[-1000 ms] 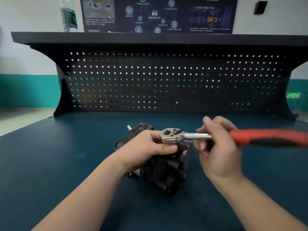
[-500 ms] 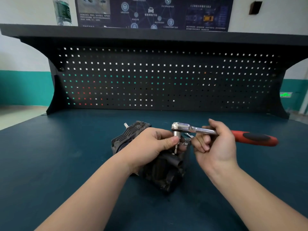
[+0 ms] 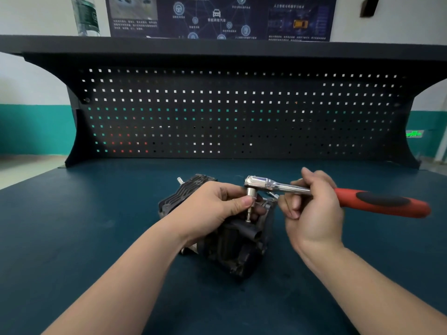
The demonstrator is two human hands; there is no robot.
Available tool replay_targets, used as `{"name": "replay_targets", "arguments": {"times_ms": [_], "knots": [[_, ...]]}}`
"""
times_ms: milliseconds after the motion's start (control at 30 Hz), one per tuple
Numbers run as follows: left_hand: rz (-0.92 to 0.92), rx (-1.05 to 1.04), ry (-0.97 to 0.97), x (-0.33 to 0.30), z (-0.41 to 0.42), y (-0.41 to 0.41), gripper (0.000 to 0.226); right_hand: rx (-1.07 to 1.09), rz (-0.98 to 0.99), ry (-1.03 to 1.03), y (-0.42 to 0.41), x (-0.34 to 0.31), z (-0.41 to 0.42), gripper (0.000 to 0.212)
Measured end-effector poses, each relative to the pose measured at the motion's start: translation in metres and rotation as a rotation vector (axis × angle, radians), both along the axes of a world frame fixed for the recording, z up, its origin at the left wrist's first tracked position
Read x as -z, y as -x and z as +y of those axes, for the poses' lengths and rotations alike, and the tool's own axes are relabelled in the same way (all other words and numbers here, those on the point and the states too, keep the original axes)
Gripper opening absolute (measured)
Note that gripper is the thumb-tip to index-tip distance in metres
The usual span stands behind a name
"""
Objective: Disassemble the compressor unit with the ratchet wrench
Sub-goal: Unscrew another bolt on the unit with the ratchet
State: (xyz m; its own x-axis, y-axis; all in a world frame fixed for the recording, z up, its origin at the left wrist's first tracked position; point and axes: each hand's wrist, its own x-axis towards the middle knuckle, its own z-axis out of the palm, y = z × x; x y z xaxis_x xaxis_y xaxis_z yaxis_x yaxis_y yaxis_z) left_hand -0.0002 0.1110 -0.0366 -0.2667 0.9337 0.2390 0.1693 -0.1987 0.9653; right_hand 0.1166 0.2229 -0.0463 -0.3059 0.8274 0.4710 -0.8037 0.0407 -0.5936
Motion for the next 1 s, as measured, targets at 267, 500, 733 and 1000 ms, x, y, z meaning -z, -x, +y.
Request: {"name": "replay_targets", "arguments": {"times_ms": [267,500,733,1000], "knots": [[-0.083,0.182,-0.013,-0.004,-0.01,0.004,0.024,0.558,-0.062,-0.878,-0.014,0.002,-0.018,0.042],[-0.144,0.192,-0.015,-0.005,-0.002,-0.002,0.019,0.024,-0.002,-0.255,-0.007,-0.005,-0.012,0.041],[-0.15,0.142,-0.017,-0.004,0.001,0.002,0.017,-0.468,-0.107,0.221,-0.001,-0.012,0.01,0.034],[0.046,0.025,-0.064,0.001,-0.001,-0.001,0.009,0.445,-0.222,-0.942,-0.015,-0.012,-0.034,0.044]]}}
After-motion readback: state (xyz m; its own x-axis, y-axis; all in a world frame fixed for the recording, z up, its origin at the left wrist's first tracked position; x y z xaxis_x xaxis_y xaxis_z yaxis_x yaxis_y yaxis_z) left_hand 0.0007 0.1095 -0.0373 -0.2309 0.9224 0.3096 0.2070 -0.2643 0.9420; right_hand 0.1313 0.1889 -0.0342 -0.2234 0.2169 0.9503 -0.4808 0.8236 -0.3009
